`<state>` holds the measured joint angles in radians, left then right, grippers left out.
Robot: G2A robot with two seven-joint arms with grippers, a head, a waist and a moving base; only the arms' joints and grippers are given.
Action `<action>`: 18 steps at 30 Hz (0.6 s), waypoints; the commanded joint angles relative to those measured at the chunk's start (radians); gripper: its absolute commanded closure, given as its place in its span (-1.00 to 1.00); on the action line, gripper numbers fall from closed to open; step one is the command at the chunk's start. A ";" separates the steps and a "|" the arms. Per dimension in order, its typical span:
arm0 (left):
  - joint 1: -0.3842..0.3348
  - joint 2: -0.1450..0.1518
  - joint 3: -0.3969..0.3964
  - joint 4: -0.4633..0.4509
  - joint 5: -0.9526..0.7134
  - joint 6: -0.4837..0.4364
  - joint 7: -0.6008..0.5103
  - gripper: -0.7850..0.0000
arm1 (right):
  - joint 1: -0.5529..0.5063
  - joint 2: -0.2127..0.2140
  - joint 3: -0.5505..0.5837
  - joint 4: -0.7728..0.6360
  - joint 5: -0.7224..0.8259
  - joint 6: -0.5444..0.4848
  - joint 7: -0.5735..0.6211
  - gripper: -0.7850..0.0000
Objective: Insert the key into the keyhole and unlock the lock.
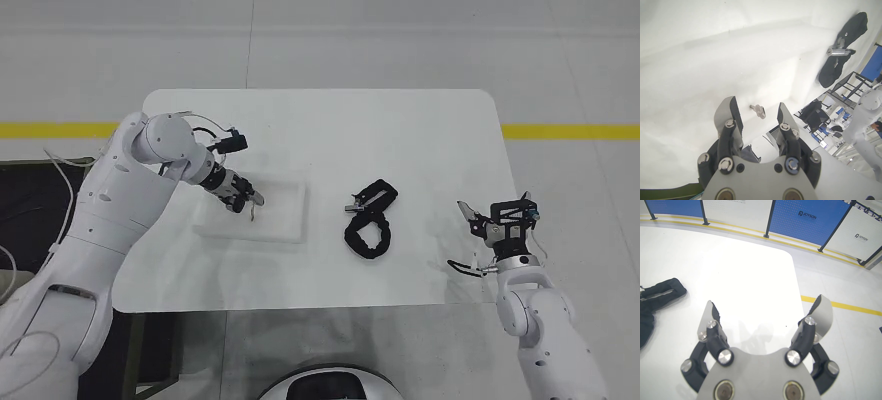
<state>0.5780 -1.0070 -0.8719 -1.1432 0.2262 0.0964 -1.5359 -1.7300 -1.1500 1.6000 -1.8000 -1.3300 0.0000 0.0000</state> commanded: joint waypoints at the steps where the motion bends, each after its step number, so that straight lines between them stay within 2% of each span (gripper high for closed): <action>1: -0.012 0.005 0.030 0.005 -0.011 0.001 0.000 0.19 | 0.000 0.000 0.000 0.000 0.000 0.000 0.000 -1.00; 3: -0.021 0.010 0.057 0.009 -0.029 -0.001 0.000 0.19 | 0.000 0.000 0.000 0.000 0.000 0.000 0.000 -1.00; 6: -0.037 0.015 0.092 0.016 -0.043 -0.001 0.000 0.33 | 0.000 0.000 0.000 0.000 0.000 0.000 0.000 -1.00; 7: -0.042 0.017 0.101 0.018 -0.048 -0.001 0.000 0.61 | 0.000 0.000 0.000 0.000 0.000 0.000 0.000 -1.00; 8: -0.048 0.019 0.108 0.020 -0.049 -0.002 0.000 0.61 | 0.000 0.000 0.000 0.000 0.000 0.000 0.000 -1.00; 9: -0.054 0.022 0.112 0.021 -0.048 -0.001 0.000 1.00 | 0.000 0.000 0.000 0.000 0.000 0.000 0.000 -1.00; 13: -0.073 0.043 0.120 0.000 -0.047 0.004 0.000 1.00 | 0.000 0.000 0.000 0.000 0.000 0.000 0.000 -1.00; 18: -0.093 0.087 0.151 -0.104 -0.024 0.033 0.000 1.00 | 0.000 0.000 0.000 0.000 0.000 0.000 0.000 -1.00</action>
<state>0.4893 -0.9311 -0.7298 -1.2183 0.1948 0.1199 -1.5359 -1.7300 -1.1500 1.6000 -1.8000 -1.3300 0.0000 0.0000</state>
